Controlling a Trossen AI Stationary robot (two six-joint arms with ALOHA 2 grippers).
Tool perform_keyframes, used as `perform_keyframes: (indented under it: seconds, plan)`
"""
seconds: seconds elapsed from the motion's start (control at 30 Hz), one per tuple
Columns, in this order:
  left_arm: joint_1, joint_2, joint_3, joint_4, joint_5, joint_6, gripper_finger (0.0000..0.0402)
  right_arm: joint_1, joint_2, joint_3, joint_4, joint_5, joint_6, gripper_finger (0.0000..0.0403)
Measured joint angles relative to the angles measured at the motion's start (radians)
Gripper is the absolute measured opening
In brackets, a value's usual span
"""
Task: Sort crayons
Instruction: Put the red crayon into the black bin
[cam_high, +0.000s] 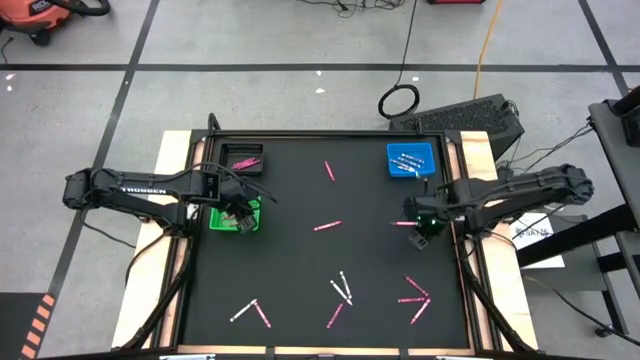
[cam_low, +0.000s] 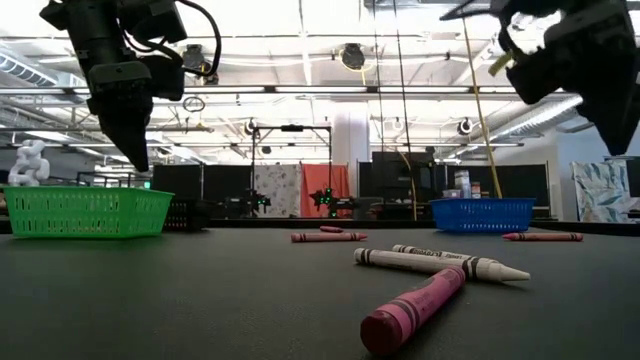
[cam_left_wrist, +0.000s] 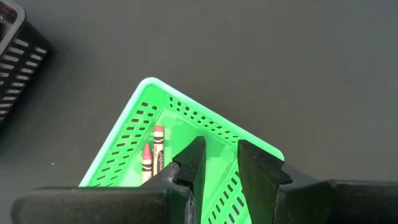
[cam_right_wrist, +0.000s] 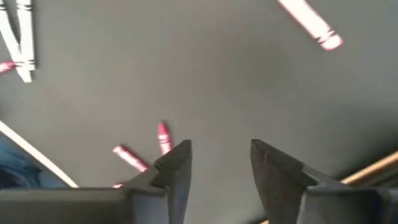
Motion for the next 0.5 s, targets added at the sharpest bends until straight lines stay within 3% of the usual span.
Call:
perform_keyframes:
  seconds: [0.27, 0.5]
  plan:
    - [0.000, 0.000, 0.000, 0.000, 0.000, 0.000, 0.0090, 0.233, 0.067, 0.000, 0.138, 0.028, 0.242, 0.0159]
    - [0.000, 0.000, 0.000, -0.001, 0.000, -0.001, 0.0090, 0.384, 0.179, 0.000, 0.224, 0.027, 0.344, 0.0160]
